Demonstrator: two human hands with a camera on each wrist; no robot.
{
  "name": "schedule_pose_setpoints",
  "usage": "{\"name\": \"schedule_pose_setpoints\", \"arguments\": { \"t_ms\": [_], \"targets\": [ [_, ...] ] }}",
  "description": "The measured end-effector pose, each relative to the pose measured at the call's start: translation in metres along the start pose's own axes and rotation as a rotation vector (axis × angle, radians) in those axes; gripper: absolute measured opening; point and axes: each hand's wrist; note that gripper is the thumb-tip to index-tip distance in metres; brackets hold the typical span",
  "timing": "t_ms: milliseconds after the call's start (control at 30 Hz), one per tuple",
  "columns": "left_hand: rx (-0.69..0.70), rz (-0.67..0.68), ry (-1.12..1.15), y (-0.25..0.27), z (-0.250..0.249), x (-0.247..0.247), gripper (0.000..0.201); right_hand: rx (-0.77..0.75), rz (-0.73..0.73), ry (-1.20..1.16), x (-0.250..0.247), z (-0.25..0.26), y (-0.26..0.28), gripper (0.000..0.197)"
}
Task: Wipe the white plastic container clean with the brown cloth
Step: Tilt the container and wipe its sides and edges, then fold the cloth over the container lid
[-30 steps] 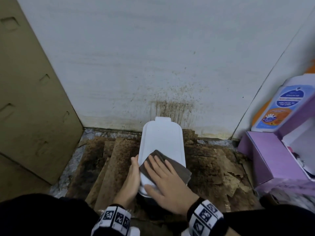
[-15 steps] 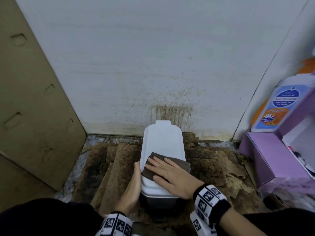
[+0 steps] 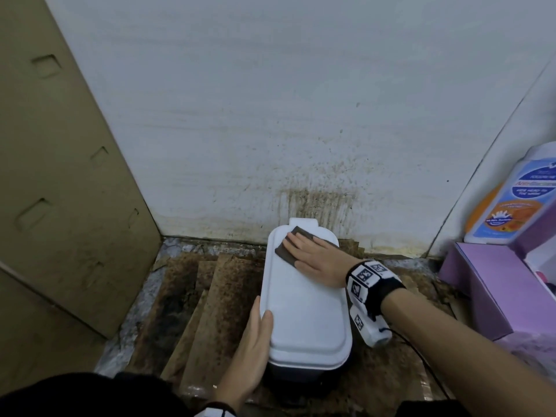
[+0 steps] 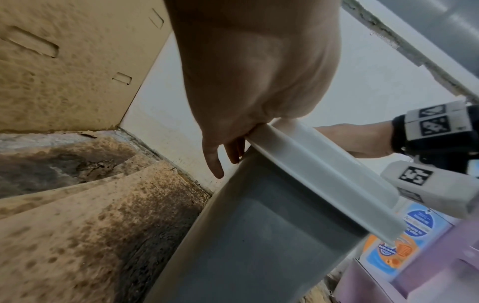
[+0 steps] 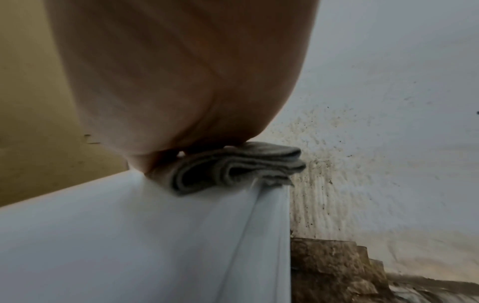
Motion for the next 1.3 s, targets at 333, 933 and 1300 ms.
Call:
{"name": "schedule_pose_setpoints", "arguments": {
  "t_ms": [333,933,1300],
  "targets": [
    [0.055,-0.016,-0.004,-0.002,0.003,0.001,0.081,0.015,-0.047,-0.103,0.013,0.014,0.008,0.056],
    [0.133,-0.356,-0.268,0.008,-0.022,0.01,0.044,0.222,-0.675,-0.812,0.066,0.107,0.132,0.04],
    [0.314,-0.535,-0.787,0.015,-0.042,0.034,0.037,0.786,-0.696,-1.176,0.094,0.101,0.142,0.045]
  ]
}}
Point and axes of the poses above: each hand's wrist, its own y-axis away from the middle knuckle, its own x-axis out of the palm, z = x × y, and after that the axes turned 2 degrees about x, right-handed
